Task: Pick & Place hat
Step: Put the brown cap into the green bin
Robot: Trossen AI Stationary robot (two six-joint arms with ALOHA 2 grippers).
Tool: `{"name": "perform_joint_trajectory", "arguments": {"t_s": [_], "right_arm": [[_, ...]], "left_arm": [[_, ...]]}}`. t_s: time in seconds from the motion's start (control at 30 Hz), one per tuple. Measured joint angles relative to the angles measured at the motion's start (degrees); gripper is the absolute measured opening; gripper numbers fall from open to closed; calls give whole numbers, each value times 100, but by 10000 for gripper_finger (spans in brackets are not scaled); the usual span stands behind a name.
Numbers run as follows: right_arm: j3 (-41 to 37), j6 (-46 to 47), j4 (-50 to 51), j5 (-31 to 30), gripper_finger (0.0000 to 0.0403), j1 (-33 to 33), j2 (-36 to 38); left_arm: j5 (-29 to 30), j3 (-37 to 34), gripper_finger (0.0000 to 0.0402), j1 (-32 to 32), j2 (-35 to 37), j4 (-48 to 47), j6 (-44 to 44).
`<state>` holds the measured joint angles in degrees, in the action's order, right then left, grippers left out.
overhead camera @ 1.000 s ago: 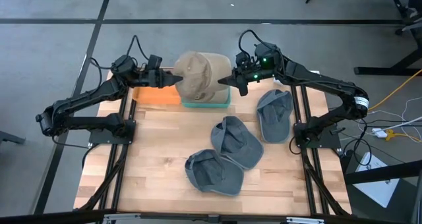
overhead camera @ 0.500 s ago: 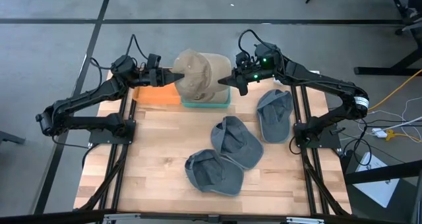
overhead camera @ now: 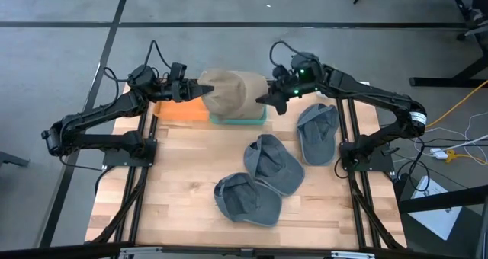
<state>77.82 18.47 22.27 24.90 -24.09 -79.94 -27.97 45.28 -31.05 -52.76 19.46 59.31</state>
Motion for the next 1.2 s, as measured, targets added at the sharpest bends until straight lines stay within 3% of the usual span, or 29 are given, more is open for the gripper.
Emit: {"name": "perform_joint_trajectory", "arguments": {"t_s": [0.13,0.33,0.73,1.03,1.2], "right_arm": [[0,-342,819,9,178,-106,0],[0,-395,1466,11,190,-278,0],[0,-546,1515,-195,190,-291,204],[0,-510,1486,-439,190,-289,456],[0,-389,1489,-492,190,-289,472]], "left_arm": [[0,0,10,-28,-22,-14,130],[-2,0,11,-28,-252,-43,231],[341,-2,12,-21,-1255,194,-264],[710,-2,12,-24,-2308,1373,-357],[758,-2,9,-61,-2745,1554,-374]]}}
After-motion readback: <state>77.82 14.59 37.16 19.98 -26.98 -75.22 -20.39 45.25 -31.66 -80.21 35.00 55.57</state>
